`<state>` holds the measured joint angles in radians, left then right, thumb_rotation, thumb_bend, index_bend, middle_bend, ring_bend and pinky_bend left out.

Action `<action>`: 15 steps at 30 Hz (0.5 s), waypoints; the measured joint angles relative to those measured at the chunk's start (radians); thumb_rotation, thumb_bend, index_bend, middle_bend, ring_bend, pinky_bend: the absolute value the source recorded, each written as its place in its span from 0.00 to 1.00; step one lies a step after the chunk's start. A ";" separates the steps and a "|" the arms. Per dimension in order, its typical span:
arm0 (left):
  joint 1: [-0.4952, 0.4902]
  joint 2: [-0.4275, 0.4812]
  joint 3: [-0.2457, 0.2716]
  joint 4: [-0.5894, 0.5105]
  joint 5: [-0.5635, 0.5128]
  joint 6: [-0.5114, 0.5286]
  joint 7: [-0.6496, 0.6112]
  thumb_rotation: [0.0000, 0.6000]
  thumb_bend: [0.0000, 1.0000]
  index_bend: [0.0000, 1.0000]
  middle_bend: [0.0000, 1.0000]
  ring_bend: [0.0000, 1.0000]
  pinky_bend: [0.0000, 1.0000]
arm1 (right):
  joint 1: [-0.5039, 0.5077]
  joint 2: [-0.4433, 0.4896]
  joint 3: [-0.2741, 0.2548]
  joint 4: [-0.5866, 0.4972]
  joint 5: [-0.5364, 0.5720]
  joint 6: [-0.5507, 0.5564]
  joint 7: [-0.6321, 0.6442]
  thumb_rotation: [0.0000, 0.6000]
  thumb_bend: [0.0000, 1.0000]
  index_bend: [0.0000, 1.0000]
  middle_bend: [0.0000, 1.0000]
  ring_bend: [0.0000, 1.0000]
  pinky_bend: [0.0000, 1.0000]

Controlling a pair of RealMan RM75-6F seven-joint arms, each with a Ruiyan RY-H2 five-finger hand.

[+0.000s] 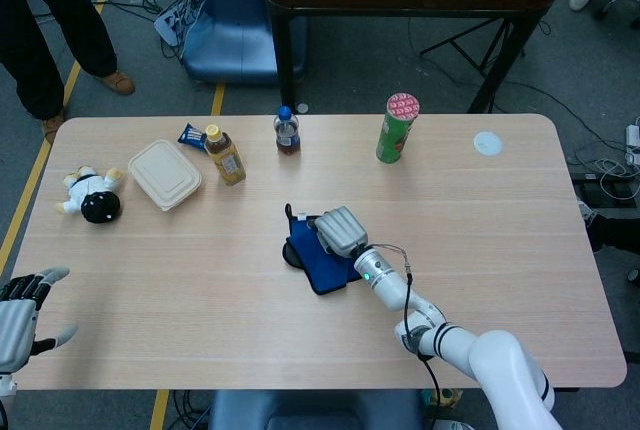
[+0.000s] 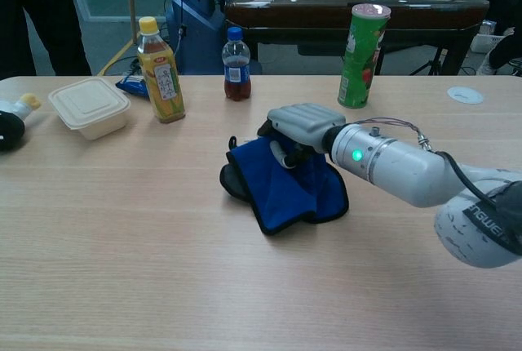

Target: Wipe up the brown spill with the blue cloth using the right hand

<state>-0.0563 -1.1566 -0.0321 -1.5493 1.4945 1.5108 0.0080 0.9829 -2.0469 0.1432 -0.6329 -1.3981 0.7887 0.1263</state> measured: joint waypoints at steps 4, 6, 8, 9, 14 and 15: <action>0.000 0.001 0.000 -0.002 -0.002 -0.002 0.004 1.00 0.13 0.22 0.22 0.21 0.16 | -0.013 -0.010 -0.037 0.028 -0.036 0.004 0.031 1.00 0.74 0.62 0.57 0.50 0.71; 0.000 -0.001 0.000 -0.003 -0.003 -0.003 0.003 1.00 0.13 0.22 0.22 0.21 0.16 | -0.025 -0.012 -0.054 0.045 -0.054 0.017 0.040 1.00 0.74 0.62 0.57 0.50 0.71; -0.002 -0.003 0.001 -0.003 -0.002 -0.007 0.004 1.00 0.13 0.22 0.22 0.21 0.16 | -0.035 -0.014 -0.069 0.061 -0.068 0.025 0.051 1.00 0.73 0.62 0.57 0.50 0.71; -0.003 -0.004 0.001 -0.004 -0.001 -0.008 0.004 1.00 0.13 0.22 0.22 0.21 0.16 | -0.038 -0.014 -0.074 0.068 -0.072 0.025 0.054 1.00 0.74 0.62 0.57 0.50 0.71; -0.005 -0.006 0.001 -0.006 0.000 -0.011 0.007 1.00 0.13 0.22 0.22 0.21 0.16 | -0.050 -0.014 -0.078 0.100 -0.078 0.022 0.064 1.00 0.73 0.62 0.57 0.49 0.70; -0.005 -0.006 0.001 -0.006 0.000 -0.011 0.007 1.00 0.13 0.22 0.22 0.21 0.16 | -0.050 -0.013 -0.075 0.105 -0.076 0.022 0.065 1.00 0.73 0.62 0.57 0.49 0.70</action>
<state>-0.0609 -1.1623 -0.0310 -1.5556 1.4946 1.5002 0.0150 0.9327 -2.0603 0.0685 -0.5281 -1.4743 0.8104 0.1915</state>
